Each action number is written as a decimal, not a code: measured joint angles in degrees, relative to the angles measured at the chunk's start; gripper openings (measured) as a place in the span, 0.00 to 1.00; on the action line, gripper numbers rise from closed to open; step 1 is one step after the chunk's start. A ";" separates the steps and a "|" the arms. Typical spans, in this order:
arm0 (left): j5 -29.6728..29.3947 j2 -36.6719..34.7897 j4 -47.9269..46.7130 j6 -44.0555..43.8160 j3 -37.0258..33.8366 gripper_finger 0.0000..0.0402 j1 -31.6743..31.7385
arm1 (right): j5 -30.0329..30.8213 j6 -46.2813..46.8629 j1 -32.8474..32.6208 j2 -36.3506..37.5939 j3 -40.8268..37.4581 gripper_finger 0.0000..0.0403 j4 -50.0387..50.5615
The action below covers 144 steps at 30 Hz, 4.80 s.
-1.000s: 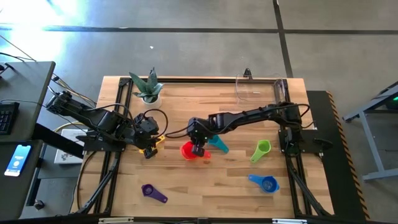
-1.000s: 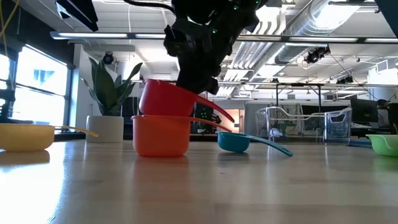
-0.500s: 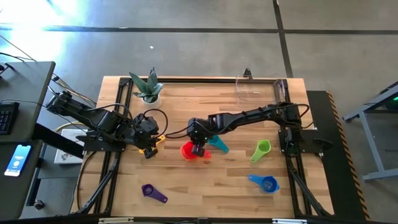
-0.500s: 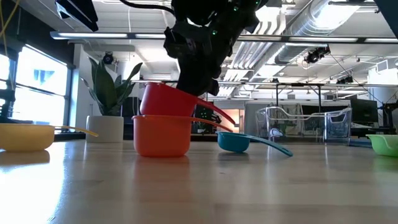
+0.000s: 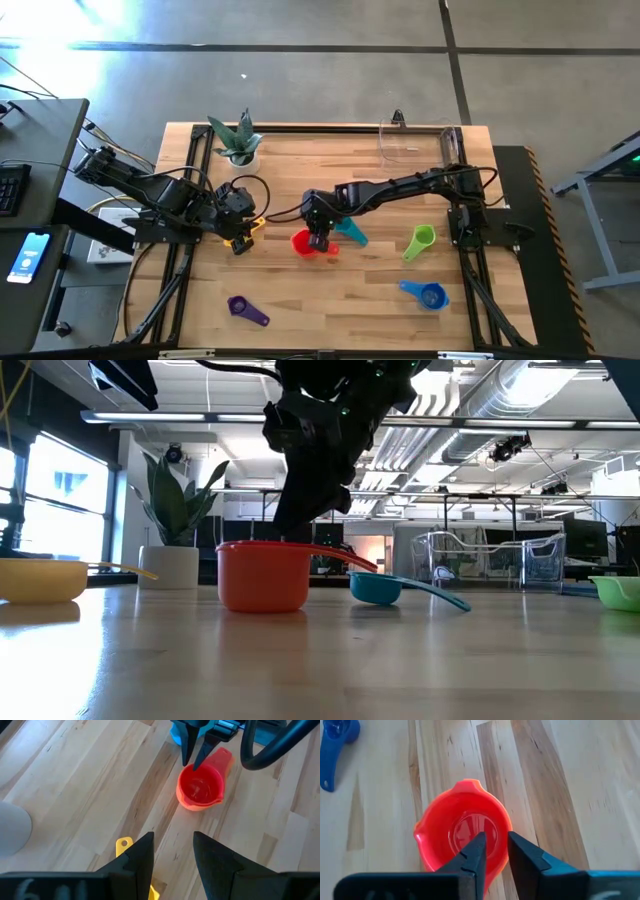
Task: Nest measuring cups in basket
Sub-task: Stack the red measuring cup on top of the orange measuring cup, then stack the yellow measuring cup on top of the red measuring cup
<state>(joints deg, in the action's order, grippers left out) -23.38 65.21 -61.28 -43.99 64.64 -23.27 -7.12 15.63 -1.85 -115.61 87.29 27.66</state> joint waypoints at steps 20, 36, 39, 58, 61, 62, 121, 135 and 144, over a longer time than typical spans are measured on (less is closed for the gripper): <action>0.11 0.02 -0.12 -0.43 0.00 0.32 -0.01 | 1.49 8.12 0.71 0.96 0.02 0.18 15.59; 0.03 0.02 -0.13 0.60 0.00 0.32 -0.02 | -2.39 11.79 -1.27 0.22 -0.02 0.18 14.70; 0.04 0.02 -0.13 0.61 0.00 0.32 -0.02 | -2.60 12.66 -1.27 0.22 -0.02 0.18 14.69; 4.75 0.02 -0.51 -0.17 -0.01 0.32 -0.11 | -2.30 12.89 -1.31 0.76 0.84 0.18 14.83; 5.35 0.00 -0.46 -2.97 -1.06 0.32 -0.89 | -2.27 12.88 -1.31 0.92 3.38 0.18 15.29; 5.42 0.00 -0.61 -4.57 -1.86 0.32 -1.22 | -2.25 12.88 -1.31 0.92 4.42 0.18 15.83; 13.69 8.82 14.61 -31.72 -26.49 0.32 1.23 | 12.98 17.41 -0.76 0.96 29.18 0.18 26.73; 15.45 12.20 15.41 -26.17 -26.47 0.16 2.27 | 13.03 17.06 -0.77 0.96 29.18 0.18 27.08; 16.58 12.15 15.92 -22.52 -25.54 0.03 2.25 | 13.03 16.97 -0.78 0.96 29.18 0.18 27.08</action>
<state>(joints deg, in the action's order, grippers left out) -6.80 77.36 -45.36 -66.52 39.10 -21.02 5.91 32.60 -2.63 -114.65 116.46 54.74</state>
